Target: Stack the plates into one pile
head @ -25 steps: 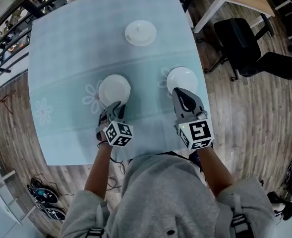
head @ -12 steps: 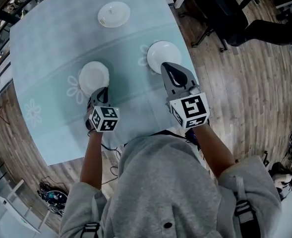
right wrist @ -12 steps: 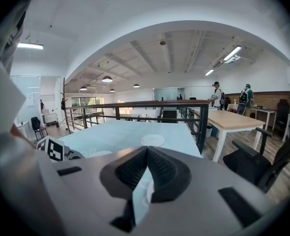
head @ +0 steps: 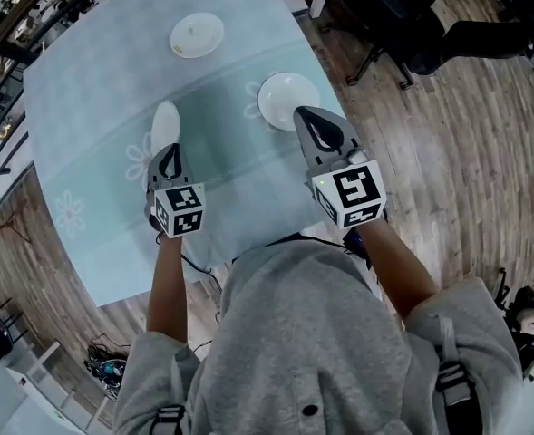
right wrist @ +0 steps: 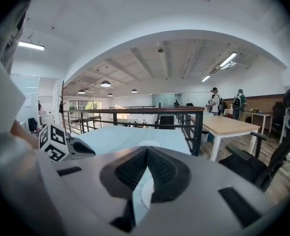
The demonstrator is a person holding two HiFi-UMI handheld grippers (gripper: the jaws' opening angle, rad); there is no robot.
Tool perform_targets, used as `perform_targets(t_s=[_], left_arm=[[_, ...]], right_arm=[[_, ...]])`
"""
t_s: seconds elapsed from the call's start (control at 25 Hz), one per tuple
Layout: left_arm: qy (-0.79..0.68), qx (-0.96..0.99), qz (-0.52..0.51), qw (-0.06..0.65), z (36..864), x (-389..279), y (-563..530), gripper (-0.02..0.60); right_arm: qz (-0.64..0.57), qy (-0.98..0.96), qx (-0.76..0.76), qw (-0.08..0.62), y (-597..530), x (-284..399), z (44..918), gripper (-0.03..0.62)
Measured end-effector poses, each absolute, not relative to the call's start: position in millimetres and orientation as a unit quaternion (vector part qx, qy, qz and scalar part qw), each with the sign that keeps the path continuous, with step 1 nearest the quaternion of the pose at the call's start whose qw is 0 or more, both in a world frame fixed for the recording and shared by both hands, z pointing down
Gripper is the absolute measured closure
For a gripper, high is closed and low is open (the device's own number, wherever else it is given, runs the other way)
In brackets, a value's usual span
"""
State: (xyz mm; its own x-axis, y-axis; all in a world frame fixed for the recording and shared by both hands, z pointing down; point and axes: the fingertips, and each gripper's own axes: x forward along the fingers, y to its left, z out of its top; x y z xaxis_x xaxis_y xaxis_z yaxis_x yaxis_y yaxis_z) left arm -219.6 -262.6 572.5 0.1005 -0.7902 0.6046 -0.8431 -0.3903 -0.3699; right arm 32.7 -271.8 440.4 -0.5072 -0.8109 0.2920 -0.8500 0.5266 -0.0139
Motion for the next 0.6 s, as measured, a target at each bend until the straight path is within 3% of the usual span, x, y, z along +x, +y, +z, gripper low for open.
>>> perform_targets(t_s=[0.6], left_arm=[[-0.547,0.736,0.381,-0.115,471,-196,-310,0.557]], right_arm=[[0.065,-0.862,0.496,0.085,-247,61,421,0.568]])
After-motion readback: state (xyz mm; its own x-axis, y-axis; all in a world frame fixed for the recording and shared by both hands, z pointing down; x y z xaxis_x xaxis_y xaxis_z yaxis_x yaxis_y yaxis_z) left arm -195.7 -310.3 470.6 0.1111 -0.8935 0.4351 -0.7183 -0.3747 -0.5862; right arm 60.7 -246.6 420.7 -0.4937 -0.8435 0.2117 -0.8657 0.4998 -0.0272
